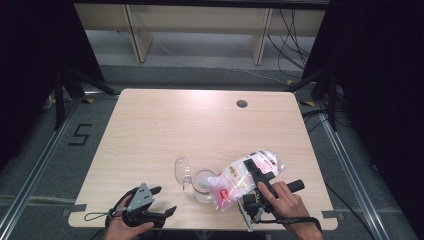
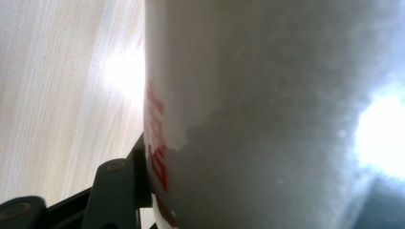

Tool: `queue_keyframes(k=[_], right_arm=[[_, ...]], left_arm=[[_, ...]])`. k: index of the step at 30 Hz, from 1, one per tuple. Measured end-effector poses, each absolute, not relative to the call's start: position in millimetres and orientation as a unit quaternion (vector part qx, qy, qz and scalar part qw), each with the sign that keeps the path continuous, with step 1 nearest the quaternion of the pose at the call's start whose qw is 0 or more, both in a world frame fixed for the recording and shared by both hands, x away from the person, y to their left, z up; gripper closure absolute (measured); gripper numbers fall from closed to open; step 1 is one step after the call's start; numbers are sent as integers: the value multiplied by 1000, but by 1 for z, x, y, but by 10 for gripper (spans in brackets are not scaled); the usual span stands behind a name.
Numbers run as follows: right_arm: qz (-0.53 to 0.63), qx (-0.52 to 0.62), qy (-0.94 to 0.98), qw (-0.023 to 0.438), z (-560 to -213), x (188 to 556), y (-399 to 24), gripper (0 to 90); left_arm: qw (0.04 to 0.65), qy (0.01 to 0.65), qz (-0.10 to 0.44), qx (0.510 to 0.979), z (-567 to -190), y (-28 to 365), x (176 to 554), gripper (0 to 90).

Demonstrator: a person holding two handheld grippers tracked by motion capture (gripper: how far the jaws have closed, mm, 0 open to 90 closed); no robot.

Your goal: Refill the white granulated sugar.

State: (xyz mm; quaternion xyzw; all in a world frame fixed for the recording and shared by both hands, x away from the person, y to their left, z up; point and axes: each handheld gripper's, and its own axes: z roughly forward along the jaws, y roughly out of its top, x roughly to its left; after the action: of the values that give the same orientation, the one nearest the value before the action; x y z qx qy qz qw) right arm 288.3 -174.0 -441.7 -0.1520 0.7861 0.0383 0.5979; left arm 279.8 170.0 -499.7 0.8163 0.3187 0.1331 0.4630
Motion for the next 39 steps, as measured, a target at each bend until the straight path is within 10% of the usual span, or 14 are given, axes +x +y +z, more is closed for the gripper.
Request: queue_keyframes(k=[39], right_arm=[[42,-151,784,600,-438,293,-178,442]], left_arm=[[455,316,142,821,-499,171,281,171]])
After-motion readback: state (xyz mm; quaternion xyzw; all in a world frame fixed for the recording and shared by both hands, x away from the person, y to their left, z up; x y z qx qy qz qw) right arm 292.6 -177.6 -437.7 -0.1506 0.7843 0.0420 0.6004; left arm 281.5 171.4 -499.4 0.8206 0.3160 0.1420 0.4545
